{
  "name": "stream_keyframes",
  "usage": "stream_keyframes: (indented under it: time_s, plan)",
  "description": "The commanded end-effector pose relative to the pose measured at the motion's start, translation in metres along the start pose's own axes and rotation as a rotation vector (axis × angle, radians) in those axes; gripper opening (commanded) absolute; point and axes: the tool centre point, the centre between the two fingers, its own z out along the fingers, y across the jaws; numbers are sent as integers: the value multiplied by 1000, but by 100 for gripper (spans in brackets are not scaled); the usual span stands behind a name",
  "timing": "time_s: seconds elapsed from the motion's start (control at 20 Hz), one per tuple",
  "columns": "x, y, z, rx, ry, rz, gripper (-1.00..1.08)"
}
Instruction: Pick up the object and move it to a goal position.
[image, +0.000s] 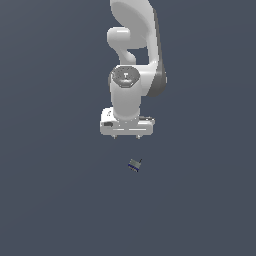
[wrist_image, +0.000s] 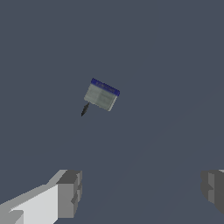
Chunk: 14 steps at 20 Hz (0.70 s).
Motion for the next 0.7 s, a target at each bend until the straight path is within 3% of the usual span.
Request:
stream_keyframes:
  time_s: [0.0, 0.65]
  plan:
    - [0, 0, 0, 0, 0, 0, 100]
    - [-4, -26, 6, 32, -5, -12, 100]
